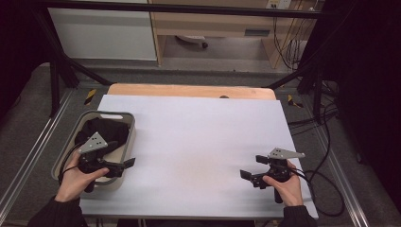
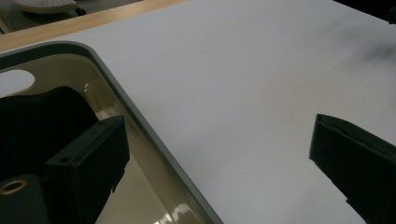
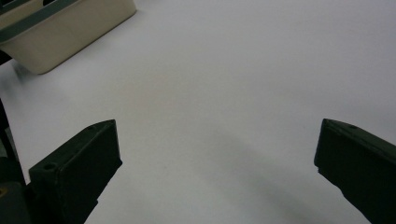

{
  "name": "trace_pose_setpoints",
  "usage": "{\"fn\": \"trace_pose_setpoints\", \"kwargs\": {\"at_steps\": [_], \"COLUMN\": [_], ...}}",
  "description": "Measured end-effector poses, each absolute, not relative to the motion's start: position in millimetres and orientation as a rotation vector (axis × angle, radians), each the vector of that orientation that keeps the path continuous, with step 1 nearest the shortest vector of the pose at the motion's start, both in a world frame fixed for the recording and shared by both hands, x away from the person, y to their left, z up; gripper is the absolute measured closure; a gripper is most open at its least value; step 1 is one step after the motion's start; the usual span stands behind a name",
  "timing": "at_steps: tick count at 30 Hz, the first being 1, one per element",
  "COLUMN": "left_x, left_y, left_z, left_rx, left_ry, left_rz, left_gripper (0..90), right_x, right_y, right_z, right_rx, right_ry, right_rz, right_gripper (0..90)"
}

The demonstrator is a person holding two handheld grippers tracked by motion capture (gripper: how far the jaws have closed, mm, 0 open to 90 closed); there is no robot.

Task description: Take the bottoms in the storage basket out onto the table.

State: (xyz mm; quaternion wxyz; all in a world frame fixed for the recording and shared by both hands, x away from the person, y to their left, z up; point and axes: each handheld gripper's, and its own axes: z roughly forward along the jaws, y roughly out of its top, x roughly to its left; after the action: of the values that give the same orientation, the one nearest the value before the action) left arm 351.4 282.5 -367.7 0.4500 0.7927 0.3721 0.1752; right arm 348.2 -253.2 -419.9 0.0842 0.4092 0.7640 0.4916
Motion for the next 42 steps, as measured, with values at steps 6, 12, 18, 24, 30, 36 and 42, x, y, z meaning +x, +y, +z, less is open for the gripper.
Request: {"fn": "trace_pose_setpoints", "kwargs": {"at_steps": [6, 12, 18, 24, 30, 36, 42], "left_x": [352.0, 352.8, 355.4, 358.7, 364.7, 374.1, 384.3], "left_y": [288.5, 295.2, 299.6, 303.4, 309.3, 313.7, 319.4], "left_z": [-365.6, -362.1, -358.4, -354.4, -349.0, -348.0, -353.9], "left_rx": [1.960, 1.947, 1.950, 1.945, 1.947, 1.931, 1.941], "left_ry": [0.933, 0.948, 0.960, 0.976, 0.996, 1.030, 1.086], "left_rz": [0.444, 0.458, 0.462, 0.471, 0.485, 0.479, 0.501], "left_gripper": [4.8, 4.8, 5.0, 4.9, 4.9, 5.0, 5.0], "right_x": [348.1, 348.6, 348.8, 348.0, 348.1, 348.2, 347.9], "right_y": [-252.4, -250.2, -250.0, -250.2, -250.2, -250.2, -250.9], "right_z": [-420.3, -422.3, -423.1, -422.3, -422.3, -422.4, -421.7], "right_rx": [1.225, 1.222, 1.216, 1.219, 1.220, 1.221, 1.220], "right_ry": [2.282, 2.292, 2.301, 2.294, 2.292, 2.291, 2.287], "right_rz": [1.464, 1.454, 1.445, 1.451, 1.450, 1.448, 1.452], "right_gripper": [0.9, 0.9, 0.9, 0.9, 0.8, 0.8, 0.9]}}
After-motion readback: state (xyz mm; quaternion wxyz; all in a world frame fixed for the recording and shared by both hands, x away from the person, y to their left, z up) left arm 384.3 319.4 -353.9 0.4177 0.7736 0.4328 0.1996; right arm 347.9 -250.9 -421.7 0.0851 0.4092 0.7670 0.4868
